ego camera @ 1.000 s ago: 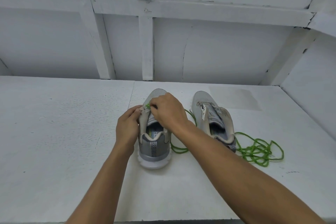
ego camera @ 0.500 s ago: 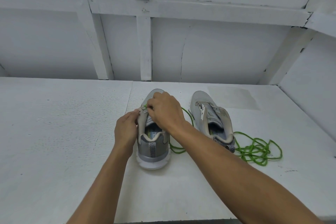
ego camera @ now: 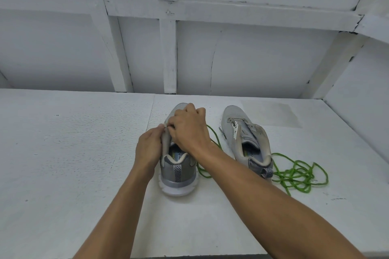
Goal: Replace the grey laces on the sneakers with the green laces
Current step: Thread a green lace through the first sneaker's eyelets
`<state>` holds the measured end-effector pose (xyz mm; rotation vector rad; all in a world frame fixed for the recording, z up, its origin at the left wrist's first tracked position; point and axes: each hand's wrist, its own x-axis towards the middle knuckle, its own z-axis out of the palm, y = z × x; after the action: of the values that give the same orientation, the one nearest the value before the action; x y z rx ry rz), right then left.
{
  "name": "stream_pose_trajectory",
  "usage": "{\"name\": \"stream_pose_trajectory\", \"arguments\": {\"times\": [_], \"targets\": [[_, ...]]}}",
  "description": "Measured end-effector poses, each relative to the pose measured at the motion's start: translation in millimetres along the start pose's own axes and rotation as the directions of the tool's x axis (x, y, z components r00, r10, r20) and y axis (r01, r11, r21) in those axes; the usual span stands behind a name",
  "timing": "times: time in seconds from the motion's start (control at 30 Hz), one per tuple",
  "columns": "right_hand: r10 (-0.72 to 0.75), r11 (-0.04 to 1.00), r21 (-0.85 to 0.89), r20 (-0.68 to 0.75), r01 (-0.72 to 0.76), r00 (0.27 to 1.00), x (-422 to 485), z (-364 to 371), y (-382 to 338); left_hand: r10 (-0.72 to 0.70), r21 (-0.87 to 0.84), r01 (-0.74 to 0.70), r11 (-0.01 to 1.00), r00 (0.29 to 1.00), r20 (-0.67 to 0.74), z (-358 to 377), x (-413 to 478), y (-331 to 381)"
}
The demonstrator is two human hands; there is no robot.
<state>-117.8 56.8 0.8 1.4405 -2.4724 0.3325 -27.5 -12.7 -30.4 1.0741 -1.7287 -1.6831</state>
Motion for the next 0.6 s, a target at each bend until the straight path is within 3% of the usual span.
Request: {"name": "stream_pose_trajectory", "arguments": {"times": [0.17, 0.27, 0.33, 0.4, 0.5, 0.53, 0.57, 0.6], "targets": [[0.057, 0.998, 0.027, -0.031, -0.056, 0.998, 2.5, 4.9, 1.0, -0.103, -0.050, 0.114, 0.992, 0.978, 0.180, -12.1, 23.5, 13.2], [0.112, 0.984, 0.142, -0.008, -0.110, 0.994, -1.0, 1.9, 3.1, -0.099, -0.094, 0.124, 0.988, 0.967, 0.234, -12.7, 33.5, 10.6], [0.235, 0.935, 0.274, 0.001, -0.226, 0.972, -7.7, -2.6, 6.9, -0.074, -0.216, 0.119, 0.969, 0.976, 0.205, -16.5, 43.8, 8.4], [0.418, 0.796, 0.475, 0.017, -0.375, 0.908, -22.6, -9.2, 11.0, -0.098, -0.496, 0.150, 0.856, 0.987, 0.129, -33.7, 63.4, 11.7], [0.586, 0.501, 0.699, 0.161, -0.511, 0.794, -55.4, -16.8, 14.8, -0.164, -0.917, 0.079, 0.391, 0.986, 0.015, -84.0, 98.8, 33.1], [0.597, 0.446, 0.708, 0.221, -0.548, 0.771, -65.5, -15.9, 15.9, -0.161, -0.946, 0.011, 0.323, 0.986, -0.043, -99.9, 106.8, 42.7], [0.598, 0.407, 0.709, 0.269, -0.576, 0.755, -73.9, -14.0, 17.2, -0.147, -0.932, -0.032, 0.361, 0.985, -0.090, -109.7, 109.4, 52.8], [0.596, 0.379, 0.711, 0.301, -0.592, 0.744, -80.1, -12.1, 17.5, -0.115, -0.876, -0.043, 0.480, 0.987, -0.112, -112.8, 107.6, 60.6]]}}
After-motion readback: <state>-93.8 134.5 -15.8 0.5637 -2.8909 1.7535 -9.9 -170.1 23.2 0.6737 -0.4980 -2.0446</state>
